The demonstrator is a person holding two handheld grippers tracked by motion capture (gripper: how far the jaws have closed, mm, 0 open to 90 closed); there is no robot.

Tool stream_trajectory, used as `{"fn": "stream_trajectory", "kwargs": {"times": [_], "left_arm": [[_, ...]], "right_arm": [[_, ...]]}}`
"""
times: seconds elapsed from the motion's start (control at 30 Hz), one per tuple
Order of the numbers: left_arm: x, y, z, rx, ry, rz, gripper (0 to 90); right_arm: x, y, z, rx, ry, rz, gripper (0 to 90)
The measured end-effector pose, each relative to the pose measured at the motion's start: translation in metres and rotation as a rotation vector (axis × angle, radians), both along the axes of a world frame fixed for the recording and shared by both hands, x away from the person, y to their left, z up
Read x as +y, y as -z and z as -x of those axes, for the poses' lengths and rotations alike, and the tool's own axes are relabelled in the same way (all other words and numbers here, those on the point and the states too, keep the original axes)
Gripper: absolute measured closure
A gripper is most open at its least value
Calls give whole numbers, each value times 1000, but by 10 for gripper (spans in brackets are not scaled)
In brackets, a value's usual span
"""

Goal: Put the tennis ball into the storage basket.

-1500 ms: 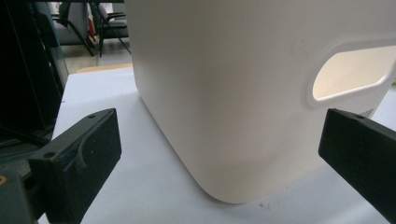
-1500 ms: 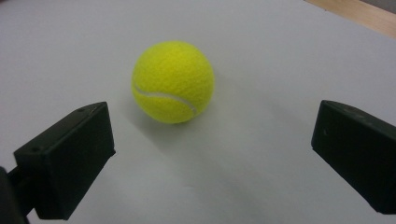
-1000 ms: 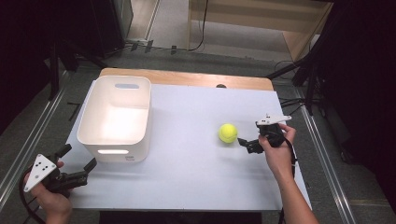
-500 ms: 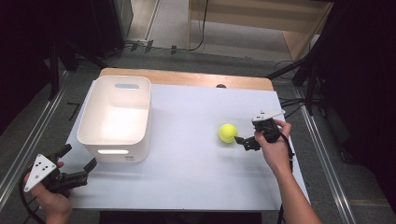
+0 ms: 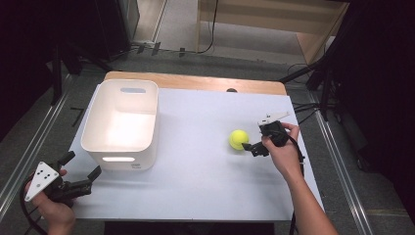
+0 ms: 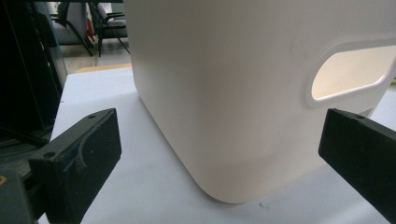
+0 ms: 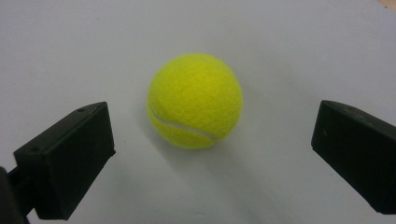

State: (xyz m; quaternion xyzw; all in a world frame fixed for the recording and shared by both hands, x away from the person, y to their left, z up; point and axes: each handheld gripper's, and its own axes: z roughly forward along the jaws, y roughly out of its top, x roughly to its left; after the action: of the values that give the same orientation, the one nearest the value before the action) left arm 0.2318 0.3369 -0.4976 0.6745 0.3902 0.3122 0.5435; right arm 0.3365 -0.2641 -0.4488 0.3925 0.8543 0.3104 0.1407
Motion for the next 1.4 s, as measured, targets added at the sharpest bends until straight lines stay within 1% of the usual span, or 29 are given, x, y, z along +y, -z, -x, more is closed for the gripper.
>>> {"fn": "stream_trajectory", "kwargs": {"times": [0.07,0.13,0.17,0.23,0.27,0.3,0.53,0.57,0.73,0.87,0.9,0.97,1.27,1.4], "left_arm": [[0,0,0,0,0,0,0],[0,0,0,0,0,0,0],[0,0,0,0,1,0,0],[0,0,0,0,1,0,0],[0,0,0,0,1,1,0],[0,0,0,0,1,1,0],[0,0,0,-1,2,2,0],[0,0,0,0,2,3,0],[0,0,0,0,3,2,0],[0,0,0,0,2,2,0],[0,0,0,-1,2,1,0],[0,0,0,-1,2,1,0],[0,0,0,0,2,2,0],[0,0,0,-1,3,1,0]], "right_arm": [[1,0,-2,3,-8,8,0],[3,0,-2,17,-6,11,0],[4,1,-4,12,-17,12,0],[5,1,-5,20,-24,18,0],[6,1,-5,31,-15,19,0],[6,2,-6,28,-21,22,0],[10,3,-10,53,-26,42,0],[10,3,-11,55,-34,43,0],[13,4,-14,69,-29,57,0],[15,6,-17,90,-29,66,0],[15,6,-17,97,-38,68,0],[16,7,-18,106,-32,73,0],[23,12,-24,138,-65,89,0],[27,13,-27,150,-68,98,0]]}}
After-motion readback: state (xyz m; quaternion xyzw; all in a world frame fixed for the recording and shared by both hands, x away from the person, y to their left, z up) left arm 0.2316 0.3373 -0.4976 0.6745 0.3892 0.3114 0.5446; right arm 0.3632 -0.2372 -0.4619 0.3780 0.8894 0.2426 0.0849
